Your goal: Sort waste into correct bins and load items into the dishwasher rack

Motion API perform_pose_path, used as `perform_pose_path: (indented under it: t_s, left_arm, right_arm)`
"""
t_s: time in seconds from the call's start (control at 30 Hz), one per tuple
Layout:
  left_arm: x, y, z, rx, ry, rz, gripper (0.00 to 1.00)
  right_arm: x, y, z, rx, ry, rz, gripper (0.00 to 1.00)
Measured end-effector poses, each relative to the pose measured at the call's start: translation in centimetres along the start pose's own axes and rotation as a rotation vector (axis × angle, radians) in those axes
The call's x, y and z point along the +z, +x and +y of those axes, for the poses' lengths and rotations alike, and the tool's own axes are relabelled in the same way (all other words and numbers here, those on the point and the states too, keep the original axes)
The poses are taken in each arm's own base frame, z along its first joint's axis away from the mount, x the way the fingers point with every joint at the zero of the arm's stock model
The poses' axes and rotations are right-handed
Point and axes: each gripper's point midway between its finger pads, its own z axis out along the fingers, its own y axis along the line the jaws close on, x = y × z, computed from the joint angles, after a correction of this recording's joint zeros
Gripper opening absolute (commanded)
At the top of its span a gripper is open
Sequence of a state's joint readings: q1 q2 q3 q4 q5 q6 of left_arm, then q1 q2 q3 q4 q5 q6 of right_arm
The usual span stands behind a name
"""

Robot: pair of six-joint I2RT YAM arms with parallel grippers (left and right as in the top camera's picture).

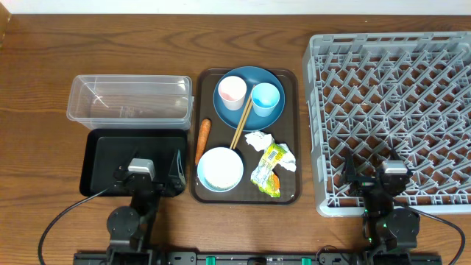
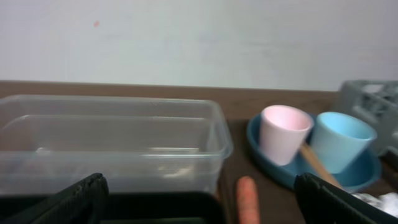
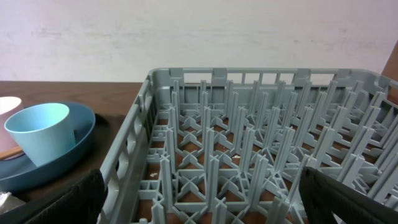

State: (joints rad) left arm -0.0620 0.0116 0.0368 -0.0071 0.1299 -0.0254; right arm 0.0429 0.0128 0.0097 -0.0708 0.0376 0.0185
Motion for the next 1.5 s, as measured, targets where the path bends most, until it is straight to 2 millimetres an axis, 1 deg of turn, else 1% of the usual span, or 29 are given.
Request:
perform_pose_path:
  t_s: [0.1,0.23,0.33,0.4,0.43,0.5,0.53,0.67,0.73,0.77,0.9,1.03,1.13,1.2,1.27,1.3,1.33,1.4,1.5]
  left_arm:
    - [-0.7,-2.4,-1.2,0.002,0.058,-0.021,0.98]
    - [-2.1,-6.9,-3.0,0.007,0.134,-0.036,0.98]
    - [-3.0,-9.6,-4.3,0.000,0.190,0.014,0.98]
    - [-3.4,-11.8,-5.5,-0.009,0.239,0.063,0.98]
    - [-3.6,-12.5,-6.0,-0.015,0.262,0.095,0.98]
    - [-4.0,-14.5,-7.4,-0.033,0.328,0.162,0.98]
    - [-4.2,-16.1,-8.4,-0.044,0.381,0.190,0.98]
    - [-4.1,-22.2,-12.0,-0.045,0.595,0.169,0.98]
    - [-4.0,-23.7,-13.3,-0.049,0.686,0.173,0.98]
    - [-3.9,-23.9,-13.7,-0.054,0.716,0.181,0.98]
    - [-3.5,-22.6,-14.7,-0.106,0.807,0.268,0.98]
    - [-2.9,-21.2,-14.8,-0.206,0.814,0.371,0.98]
    - [-2.2,-19.6,-14.1,-0.319,0.739,0.475,0.98]
    - [-1.8,-18.3,-13.3,-0.388,0.651,0.544,0.98]
    - [-1.6,-17.2,-12.6,-0.427,0.578,0.591,1.00]
    - [-1.5,-16.8,-12.4,-0.440,0.550,0.609,0.98]
    - [-1.5,-16.5,-12.4,-0.446,0.530,0.623,0.96]
    - [-1.5,-15.9,-12.5,-0.452,0.497,0.648,0.95]
    - [-1.7,-15.1,-13.5,-0.441,0.471,0.678,0.95]
  right_arm:
    - [0.0,0.0,0.0,0.000,0.000,0.000,0.99]
    - [0.0,0.0,0.0,0.000,0.000,0.000,0.99]
    - [0.0,0.0,0.0,0.000,0.000,0.000,0.99]
    - [0.0,0.0,0.0,0.000,0.000,-0.001,0.99]
    - [0.0,0.0,0.0,0.000,0.000,-0.001,0.99]
    - [0.0,0.0,0.0,0.000,0.000,-0.001,0.99]
    - [0.0,0.0,0.0,0.000,0.000,-0.001,0.99]
    - [0.0,0.0,0.0,0.000,0.000,0.000,0.99]
    - [0.0,0.0,0.0,0.000,0.000,0.000,0.99]
    - [0.0,0.0,0.0,0.000,0.000,0.000,0.99]
    - [0.0,0.0,0.0,0.000,0.000,0.000,0.99]
    - [0.0,0.0,0.0,0.000,0.000,0.000,0.99]
    - [0.0,0.0,0.0,0.000,0.000,0.000,0.99]
    - [0.0,0.0,0.0,0.000,0.000,0.000,0.99]
    - [0.0,0.0,0.0,0.000,0.000,0.000,0.99]
    - [0.0,0.0,0.0,0.000,0.000,0.000,0.99]
    - [0.0,0.0,0.0,0.000,0.000,0.000,0.99]
    - [0.0,0.0,0.0,0.000,0.000,0.000,0.99]
    - [0.0,0.0,0.0,0.000,0.000,-0.001,0.99]
